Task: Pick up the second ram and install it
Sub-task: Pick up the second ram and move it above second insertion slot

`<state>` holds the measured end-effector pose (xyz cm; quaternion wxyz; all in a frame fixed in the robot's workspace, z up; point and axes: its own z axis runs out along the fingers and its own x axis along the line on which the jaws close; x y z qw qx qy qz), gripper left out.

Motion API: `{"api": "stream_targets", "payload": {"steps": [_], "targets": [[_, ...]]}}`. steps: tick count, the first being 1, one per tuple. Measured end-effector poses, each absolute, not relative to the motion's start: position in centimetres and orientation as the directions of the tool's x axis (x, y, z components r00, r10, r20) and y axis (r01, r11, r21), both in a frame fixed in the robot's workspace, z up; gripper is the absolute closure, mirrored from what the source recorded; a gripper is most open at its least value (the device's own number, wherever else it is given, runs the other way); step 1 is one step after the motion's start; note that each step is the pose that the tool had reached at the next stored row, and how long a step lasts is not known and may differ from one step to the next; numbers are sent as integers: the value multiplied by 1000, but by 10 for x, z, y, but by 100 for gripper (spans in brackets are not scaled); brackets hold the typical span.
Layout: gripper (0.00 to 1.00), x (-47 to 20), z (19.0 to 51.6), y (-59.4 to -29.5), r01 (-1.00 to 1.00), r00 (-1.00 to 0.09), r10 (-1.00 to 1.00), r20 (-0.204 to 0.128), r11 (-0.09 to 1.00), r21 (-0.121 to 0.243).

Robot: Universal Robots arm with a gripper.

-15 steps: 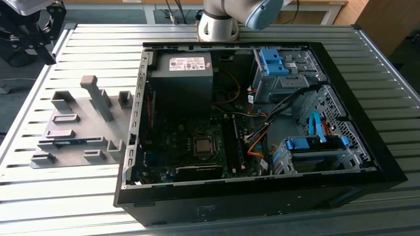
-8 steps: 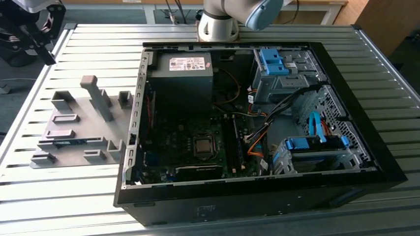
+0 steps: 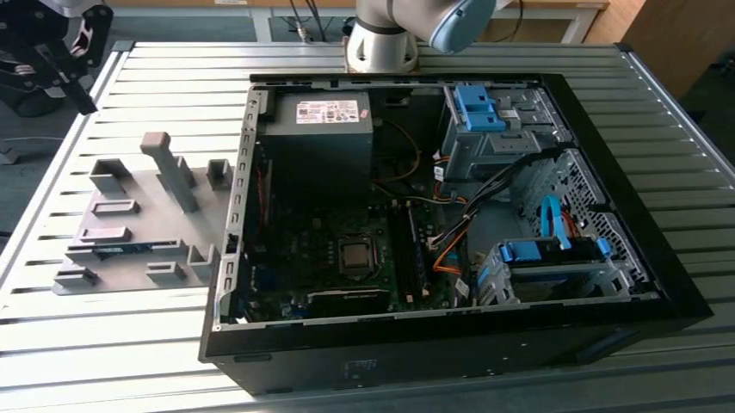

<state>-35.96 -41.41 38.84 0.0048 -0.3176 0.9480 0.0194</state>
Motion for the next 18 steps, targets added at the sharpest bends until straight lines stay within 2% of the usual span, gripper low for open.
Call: {"api": "stream_targets", "payload": {"steps": [18], "targets": [[89,-360,388,-414,-667,-745,-667,-20,744,32]]}}
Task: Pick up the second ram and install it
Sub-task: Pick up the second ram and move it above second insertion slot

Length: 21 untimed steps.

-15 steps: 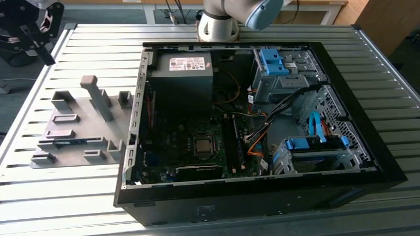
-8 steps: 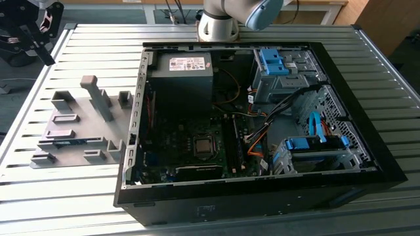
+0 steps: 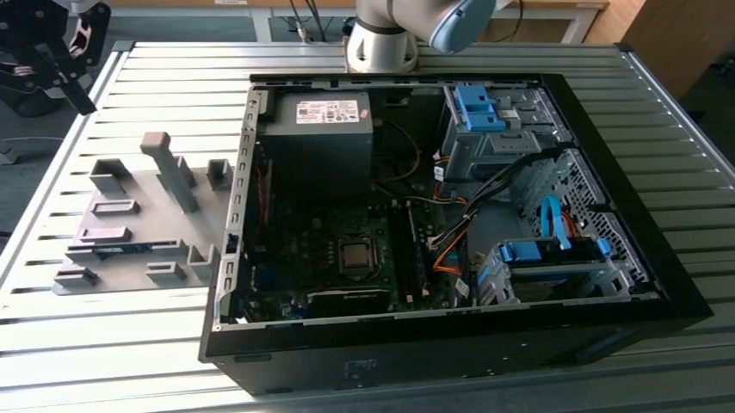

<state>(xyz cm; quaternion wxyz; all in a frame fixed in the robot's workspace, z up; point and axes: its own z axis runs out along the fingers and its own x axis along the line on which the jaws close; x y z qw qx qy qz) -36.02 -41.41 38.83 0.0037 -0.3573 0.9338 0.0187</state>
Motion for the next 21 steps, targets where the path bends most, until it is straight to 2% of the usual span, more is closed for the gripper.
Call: {"api": "stream_targets", "payload": {"steps": [10,21], "targets": [[89,-361,388,-414,-777,-629,-777,-20,629,32],[89,-364,385,-417,-826,-563,-826,-20,562,32]]}}
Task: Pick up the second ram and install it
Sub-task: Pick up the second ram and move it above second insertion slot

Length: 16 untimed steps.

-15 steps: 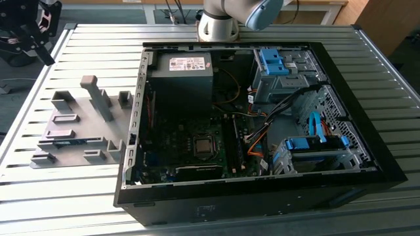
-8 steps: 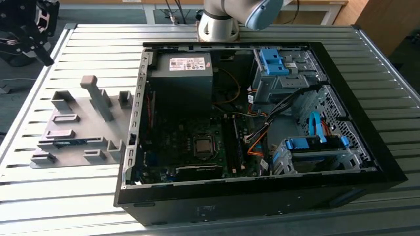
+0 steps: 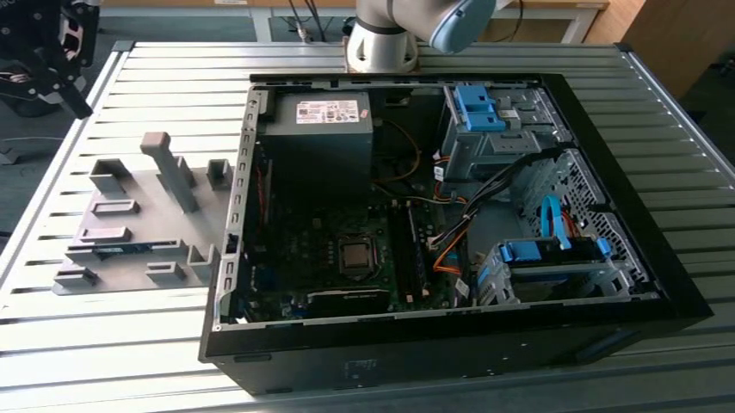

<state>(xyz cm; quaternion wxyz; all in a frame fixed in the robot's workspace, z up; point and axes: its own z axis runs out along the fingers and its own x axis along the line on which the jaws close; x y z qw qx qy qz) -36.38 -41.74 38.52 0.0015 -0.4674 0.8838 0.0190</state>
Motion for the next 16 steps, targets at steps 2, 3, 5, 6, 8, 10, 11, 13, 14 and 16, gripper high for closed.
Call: {"api": "stream_targets", "payload": {"steps": [2,3,5,6,8,10,11,13,14,16], "targets": [[89,-364,385,-417,-842,-539,-842,-20,539,32],[89,-364,384,-417,-849,-528,-849,-20,528,32],[89,-364,384,-417,-862,-506,-862,-20,505,32],[89,-364,384,-418,-869,-495,-869,-20,495,32],[89,-364,383,-418,-881,-473,-881,-20,472,32],[89,-364,383,-418,-892,-451,-892,-20,450,32],[89,-364,383,-418,-898,-440,-898,-20,439,32],[89,-364,383,-418,-906,-423,-906,-20,422,32],[89,-364,383,-418,-908,-419,-908,-20,418,32],[89,-364,383,-418,-908,-418,-908,-20,418,32]]}}
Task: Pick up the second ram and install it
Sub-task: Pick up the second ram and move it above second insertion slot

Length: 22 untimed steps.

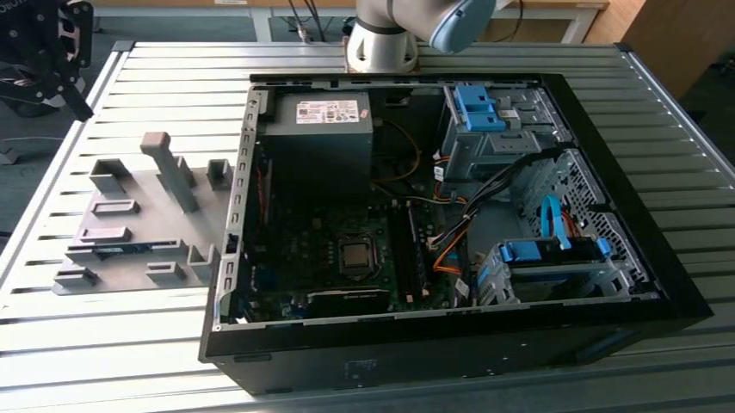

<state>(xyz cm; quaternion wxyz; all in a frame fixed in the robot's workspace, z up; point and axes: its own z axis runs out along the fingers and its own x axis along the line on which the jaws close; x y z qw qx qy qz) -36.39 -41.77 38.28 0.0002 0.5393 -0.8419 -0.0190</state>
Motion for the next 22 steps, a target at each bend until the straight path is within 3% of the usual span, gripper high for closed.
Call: {"api": "stream_targets", "payload": {"steps": [6,15,22], "targets": [[89,-364,383,-418,-910,-415,-910,-20,414,32],[89,-364,382,-418,-957,-289,-957,-20,288,32],[89,-371,381,-418,-960,-280,-960,-20,280,32]]}}
